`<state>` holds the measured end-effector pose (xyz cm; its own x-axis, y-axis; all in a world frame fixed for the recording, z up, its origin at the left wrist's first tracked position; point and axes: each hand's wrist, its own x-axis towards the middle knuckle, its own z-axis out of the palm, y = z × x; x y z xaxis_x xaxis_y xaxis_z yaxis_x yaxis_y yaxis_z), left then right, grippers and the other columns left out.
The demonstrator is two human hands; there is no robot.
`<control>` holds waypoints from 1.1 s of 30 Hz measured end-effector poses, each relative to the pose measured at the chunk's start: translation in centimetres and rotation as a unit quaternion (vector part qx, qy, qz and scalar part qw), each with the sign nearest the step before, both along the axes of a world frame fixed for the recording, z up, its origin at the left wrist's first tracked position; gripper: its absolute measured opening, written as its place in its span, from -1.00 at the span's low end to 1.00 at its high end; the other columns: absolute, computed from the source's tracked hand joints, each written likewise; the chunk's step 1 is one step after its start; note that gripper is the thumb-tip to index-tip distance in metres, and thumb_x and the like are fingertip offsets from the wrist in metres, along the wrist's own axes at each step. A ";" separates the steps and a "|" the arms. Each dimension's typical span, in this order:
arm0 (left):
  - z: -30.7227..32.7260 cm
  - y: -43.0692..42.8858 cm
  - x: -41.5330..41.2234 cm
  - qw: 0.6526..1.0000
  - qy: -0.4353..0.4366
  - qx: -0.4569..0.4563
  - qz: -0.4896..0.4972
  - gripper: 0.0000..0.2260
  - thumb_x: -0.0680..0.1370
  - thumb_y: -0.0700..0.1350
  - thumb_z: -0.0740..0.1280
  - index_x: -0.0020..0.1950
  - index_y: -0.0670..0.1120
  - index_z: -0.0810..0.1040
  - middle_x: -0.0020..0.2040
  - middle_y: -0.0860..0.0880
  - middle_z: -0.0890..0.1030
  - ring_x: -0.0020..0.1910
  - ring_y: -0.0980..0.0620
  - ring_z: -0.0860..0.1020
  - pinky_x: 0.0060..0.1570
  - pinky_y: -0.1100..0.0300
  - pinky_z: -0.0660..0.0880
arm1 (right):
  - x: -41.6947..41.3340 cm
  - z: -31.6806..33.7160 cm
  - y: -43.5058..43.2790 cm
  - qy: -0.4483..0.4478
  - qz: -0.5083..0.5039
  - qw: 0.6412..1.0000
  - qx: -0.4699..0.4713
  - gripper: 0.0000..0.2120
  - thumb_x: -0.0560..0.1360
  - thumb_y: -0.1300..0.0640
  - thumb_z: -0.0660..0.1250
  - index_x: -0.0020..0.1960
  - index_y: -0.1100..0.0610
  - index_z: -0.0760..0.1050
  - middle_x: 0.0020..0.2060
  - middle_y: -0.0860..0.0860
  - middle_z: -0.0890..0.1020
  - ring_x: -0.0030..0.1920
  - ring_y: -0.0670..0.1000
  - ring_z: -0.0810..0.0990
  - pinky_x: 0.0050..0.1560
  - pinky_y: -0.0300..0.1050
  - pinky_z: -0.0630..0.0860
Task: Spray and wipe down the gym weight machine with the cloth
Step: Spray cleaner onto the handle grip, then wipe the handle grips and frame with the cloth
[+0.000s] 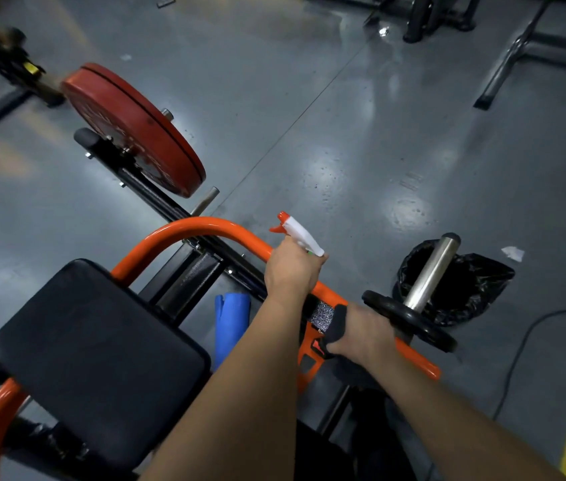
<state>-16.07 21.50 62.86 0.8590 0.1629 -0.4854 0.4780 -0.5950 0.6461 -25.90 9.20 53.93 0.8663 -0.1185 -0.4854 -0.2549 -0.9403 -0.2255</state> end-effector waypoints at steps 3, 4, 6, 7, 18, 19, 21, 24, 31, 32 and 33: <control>-0.4 0.0 0.2 1.000 -0.007 0.012 0.005 -0.73 0.30 0.09 0.42 -0.15 -0.04 0.50 -0.20 -0.09 0.70 -0.14 -0.16 0.71 -0.04 -0.08 0.65 | 0.6 -2.4 5.0 -0.104 0.031 0.993 -0.038 -0.46 0.14 0.02 0.64 -0.02 0.20 0.49 -0.15 0.16 0.57 -0.15 0.21 0.60 -0.12 0.06 0.54; -0.1 -0.1 0.2 1.000 -0.011 0.020 0.003 -0.77 0.36 0.05 0.43 -0.17 -0.05 0.48 -0.19 -0.10 0.70 -0.12 -0.18 0.70 -0.02 -0.06 0.64 | 0.8 -2.7 6.2 -0.136 0.033 0.989 -0.049 -0.53 0.24 0.09 0.58 0.06 0.24 0.52 -0.07 0.21 0.58 -0.07 0.24 0.59 -0.03 0.12 0.53; 0.3 -0.2 0.3 0.998 -0.020 0.055 -0.002 -0.81 0.48 -0.03 0.43 -0.17 -0.06 0.45 -0.10 -0.14 0.70 -0.02 -0.21 0.66 -0.01 0.05 0.58 | 1.2 -3.1 7.1 -0.170 0.043 0.981 -0.083 -0.50 0.40 0.16 0.44 0.30 0.32 0.50 0.19 0.30 0.57 0.16 0.29 0.58 0.20 0.21 0.48; 0.5 -0.3 0.3 0.997 -0.020 0.075 -0.003 -0.82 0.51 -0.05 0.42 -0.16 -0.06 0.44 -0.05 -0.16 0.69 0.03 -0.22 0.64 -0.03 0.09 0.52 | 1.1 -3.0 6.9 -0.180 0.054 0.979 -0.083 -0.48 0.43 0.18 0.41 0.35 0.34 0.46 0.22 0.31 0.56 0.19 0.30 0.57 0.22 0.22 0.49; 1.9 -0.3 -0.3 0.996 0.006 0.077 -0.053 -0.73 0.47 0.00 0.47 0.03 -0.16 0.59 -0.03 -0.16 0.70 0.03 -0.18 0.66 0.04 0.04 0.59 | -5.4 -1.7 -0.9 -0.159 0.109 0.979 -0.059 -0.12 0.19 0.27 0.56 0.45 0.30 0.30 0.09 0.21 0.53 0.00 0.22 0.57 0.00 0.07 0.59; 1.9 -0.3 -0.4 0.995 0.008 0.079 -0.056 -0.72 0.48 0.00 0.48 0.06 -0.16 0.60 0.00 -0.15 0.70 0.05 -0.17 0.66 0.03 0.07 0.58 | -6.0 -1.9 -1.4 -0.163 0.120 0.976 -0.078 -0.13 0.22 0.28 0.55 0.47 0.31 0.32 0.12 0.22 0.53 0.04 0.23 0.56 0.04 0.08 0.58; 1.5 -0.1 -0.2 0.995 0.008 0.080 -0.058 -0.71 0.47 0.01 0.50 0.08 -0.15 0.61 0.00 -0.12 0.71 0.07 -0.15 0.66 0.03 0.09 0.57 | -6.8 -2.4 -1.9 -0.176 0.130 0.968 -0.126 -0.26 0.32 0.31 0.46 0.48 0.34 0.36 0.16 0.26 0.53 0.08 0.25 0.57 0.10 0.11 0.58; 0.9 0.0 0.0 0.997 0.004 0.060 -0.045 -0.69 0.47 0.11 0.51 -0.02 -0.09 0.58 -0.12 -0.06 0.72 0.01 -0.08 0.69 0.04 0.07 0.59 | -6.0 -2.7 -0.2 -0.185 0.100 0.960 -0.185 -0.56 0.53 0.36 0.11 0.39 0.40 0.43 0.05 0.33 0.55 0.00 0.31 0.57 0.07 0.21 0.55; 0.7 -0.3 0.1 0.996 0.005 0.086 0.005 -0.69 0.55 0.11 0.44 0.08 -0.12 0.58 0.01 -0.13 0.70 0.10 -0.19 0.63 0.10 0.04 0.56 | 0.4 -0.6 3.6 -0.062 0.076 0.993 -0.061 -0.61 0.18 0.20 0.59 -0.13 0.19 0.45 -0.28 0.15 0.51 -0.31 0.19 0.56 -0.33 0.00 0.45; 0.6 -0.3 0.1 0.995 0.009 0.096 0.009 -0.69 0.55 0.10 0.44 0.09 -0.12 0.59 0.05 -0.16 0.69 0.11 -0.21 0.63 0.10 0.04 0.55 | 1.5 -0.7 3.1 -0.038 0.088 0.995 -0.011 -0.53 0.15 0.07 0.62 -0.09 0.16 0.45 -0.24 0.13 0.54 -0.27 0.20 0.59 -0.33 -0.01 0.43; 0.4 -0.3 0.2 0.995 0.013 0.103 0.010 -0.69 0.54 0.11 0.44 0.07 -0.11 0.60 0.04 -0.16 0.70 0.10 -0.21 0.63 0.09 0.03 0.55 | 2.7 -1.2 2.5 -0.003 0.095 0.994 0.045 -0.47 0.18 -0.07 0.60 -0.02 0.13 0.44 -0.16 0.09 0.59 -0.17 0.18 0.63 -0.28 -0.03 0.45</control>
